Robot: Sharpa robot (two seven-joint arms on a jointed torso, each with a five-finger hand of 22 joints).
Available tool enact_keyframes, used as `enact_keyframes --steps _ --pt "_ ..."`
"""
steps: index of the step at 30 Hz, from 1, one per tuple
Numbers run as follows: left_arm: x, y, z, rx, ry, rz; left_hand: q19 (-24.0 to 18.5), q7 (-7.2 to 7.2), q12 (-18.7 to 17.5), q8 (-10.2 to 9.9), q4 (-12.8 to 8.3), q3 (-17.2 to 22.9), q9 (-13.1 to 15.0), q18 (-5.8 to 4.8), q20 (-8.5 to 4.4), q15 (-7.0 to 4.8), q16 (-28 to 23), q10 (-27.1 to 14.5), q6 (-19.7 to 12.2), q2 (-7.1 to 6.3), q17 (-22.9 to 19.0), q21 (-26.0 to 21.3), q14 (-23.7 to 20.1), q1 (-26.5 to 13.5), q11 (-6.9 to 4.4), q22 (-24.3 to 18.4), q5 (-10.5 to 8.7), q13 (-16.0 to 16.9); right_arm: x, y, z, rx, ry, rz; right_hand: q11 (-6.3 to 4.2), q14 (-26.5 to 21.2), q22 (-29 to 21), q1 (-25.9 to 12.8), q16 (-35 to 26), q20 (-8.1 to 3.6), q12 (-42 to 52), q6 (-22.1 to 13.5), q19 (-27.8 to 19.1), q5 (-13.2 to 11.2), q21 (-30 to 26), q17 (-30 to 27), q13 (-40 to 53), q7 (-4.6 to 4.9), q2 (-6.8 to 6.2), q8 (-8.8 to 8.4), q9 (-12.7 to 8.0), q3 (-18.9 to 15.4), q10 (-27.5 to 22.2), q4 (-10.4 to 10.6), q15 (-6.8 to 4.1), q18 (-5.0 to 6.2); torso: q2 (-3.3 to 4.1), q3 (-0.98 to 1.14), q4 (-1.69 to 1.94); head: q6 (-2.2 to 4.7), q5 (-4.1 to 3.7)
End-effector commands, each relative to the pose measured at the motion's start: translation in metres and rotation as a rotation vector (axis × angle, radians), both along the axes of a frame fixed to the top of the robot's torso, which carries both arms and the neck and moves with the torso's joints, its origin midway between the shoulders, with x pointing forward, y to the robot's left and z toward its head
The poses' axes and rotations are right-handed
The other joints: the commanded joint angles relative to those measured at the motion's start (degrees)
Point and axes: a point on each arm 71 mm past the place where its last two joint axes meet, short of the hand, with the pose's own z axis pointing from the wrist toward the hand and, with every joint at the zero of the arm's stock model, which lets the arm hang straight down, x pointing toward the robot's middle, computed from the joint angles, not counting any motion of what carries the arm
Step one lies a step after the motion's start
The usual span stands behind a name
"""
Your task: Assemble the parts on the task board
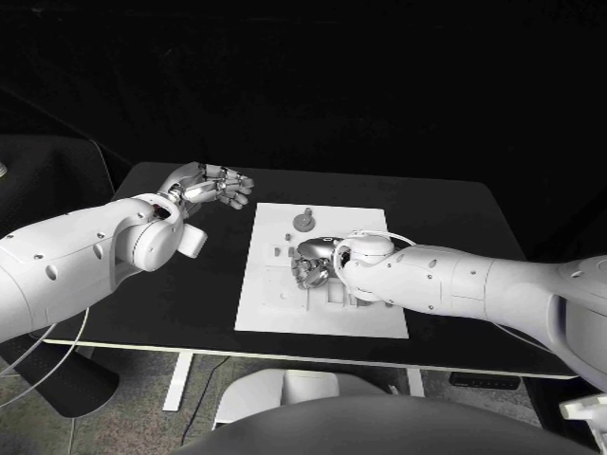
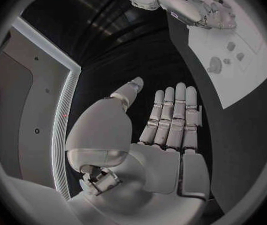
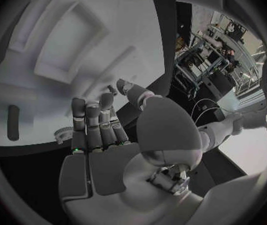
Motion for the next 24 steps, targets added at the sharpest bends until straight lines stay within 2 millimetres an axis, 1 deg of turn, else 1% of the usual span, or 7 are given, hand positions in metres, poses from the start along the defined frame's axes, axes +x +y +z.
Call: enact_keyframes --steps 1,7,11,12,17,22,24 --pt "0.000 -0.001 0.002 -0.011 -0.003 -0.006 -0.38 -0.05 -0.29 -0.32 0.03 -0.46 -0.10 -0.32 0.04 -0.03 -0.22 -0.27 -0.43 0.08 -0.09 -0.25 -0.20 0.27 0.01 0.05 0.22 -0.08 -0.001 -0.001 0.002 0.013 -0.019 0.002 -0.10 -0.27 -0.08 -0.52 -0.03 -0.10 0.12 -0.40 -0.26 -0.18 0.22 -0.08 -0.06 0.14 0.07 -0.29 -0.04 -0.46 -0.36 0.02 0.01 -0.13 -0.05 0.02 -0.02 0.14 -0.06" --pt "0.001 0.003 0.001 -0.008 -0.006 0.003 -0.38 -0.05 -0.31 -0.32 0.04 -0.47 -0.10 -0.32 0.04 -0.03 -0.23 -0.28 -0.44 0.08 -0.10 -0.26 -0.20 0.28 0.01 0.06 0.22 -0.08 -0.003 -0.006 0.010 0.075 -0.062 -0.024 -0.10 -0.26 -0.08 -0.53 -0.02 -0.11 0.13 -0.42 -0.26 -0.18 0.23 -0.08 -0.06 0.15 0.08 -0.28 -0.04 -0.49 -0.36 0.02 0.01 -0.13 -0.05 0.01 -0.09 0.52 -0.11" --pt "0.002 0.006 0.002 -0.007 -0.009 0.010 -0.38 -0.05 -0.32 -0.33 0.04 -0.47 -0.10 -0.32 0.04 -0.03 -0.23 -0.29 -0.44 0.09 -0.10 -0.27 -0.20 0.28 0.01 0.06 0.22 -0.08 0.003 -0.011 0.023 0.164 -0.101 -0.095 -0.13 -0.13 -0.04 -0.83 0.12 -0.13 0.31 -0.26 -0.17 -0.20 0.36 -0.04 0.00 0.19 -0.07 -0.04 0.01 -0.85 -0.25 0.06 0.02 -0.12 -0.04 0.05 -0.19 0.71 -0.30" --pt "0.002 0.005 0.002 -0.007 -0.008 0.008 -0.38 -0.05 -0.32 -0.33 0.04 -0.47 -0.10 -0.32 0.04 -0.03 -0.23 -0.29 -0.44 0.09 -0.10 -0.27 -0.19 0.28 0.01 0.06 0.22 -0.08 0.005 -0.013 0.027 0.183 -0.110 -0.110 -0.14 -0.11 -0.03 -0.88 0.14 -0.13 0.34 -0.24 -0.16 -0.21 0.37 -0.03 0.01 0.20 -0.10 -0.01 0.01 -0.90 -0.24 0.07 0.02 -0.12 -0.05 0.06 -0.25 0.92 -0.36" --pt "0.002 0.005 0.002 -0.009 -0.009 0.005 -0.37 -0.06 -0.32 -0.32 0.04 -0.46 -0.10 -0.32 0.03 -0.04 -0.23 -0.27 -0.43 0.11 -0.10 -0.28 -0.18 0.29 0.00 0.07 0.22 -0.08 0.014 -0.022 0.044 0.255 -0.136 -0.165 -0.17 0.03 0.01 -1.41 0.29 -0.15 0.53 -0.10 -0.05 -0.22 0.53 0.01 0.07 0.23 -0.32 0.24 0.07 -1.45 -0.15 0.17 0.03 -0.11 -0.03 0.06 -0.11 1.27 -0.69" --pt "0.003 0.008 0.001 -0.006 -0.010 0.012 -0.36 -0.06 -0.32 -0.31 0.05 -0.45 -0.09 -0.32 0.03 -0.05 -0.22 -0.23 -0.40 0.14 -0.11 -0.28 -0.15 0.30 0.00 0.07 0.22 -0.06 0.023 -0.039 0.055 0.255 -0.141 -0.207 -0.20 0.10 0.04 -1.85 0.37 -0.16 0.64 0.01 0.01 -0.22 0.62 0.03 0.09 0.25 -0.37 0.39 0.10 -1.83 -0.11 0.31 0.04 -0.11 -0.10 0.10 -0.15 1.65 -0.90" --pt "0.004 0.009 0.001 -0.005 -0.010 0.014 -0.35 -0.07 -0.31 -0.30 0.06 -0.45 -0.09 -0.32 0.03 -0.05 -0.21 -0.19 -0.38 0.17 -0.11 -0.29 -0.13 0.31 -0.01 0.08 0.23 -0.05 0.028 -0.053 0.059 0.233 -0.137 -0.233 -0.20 0.11 0.04 -1.96 0.39 -0.17 0.66 0.04 0.03 -0.22 0.64 0.03 0.09 0.25 -0.39 0.42 0.11 -1.92 -0.11 0.34 0.04 -0.11 -0.15 0.20 -0.26 1.80 -1.02"
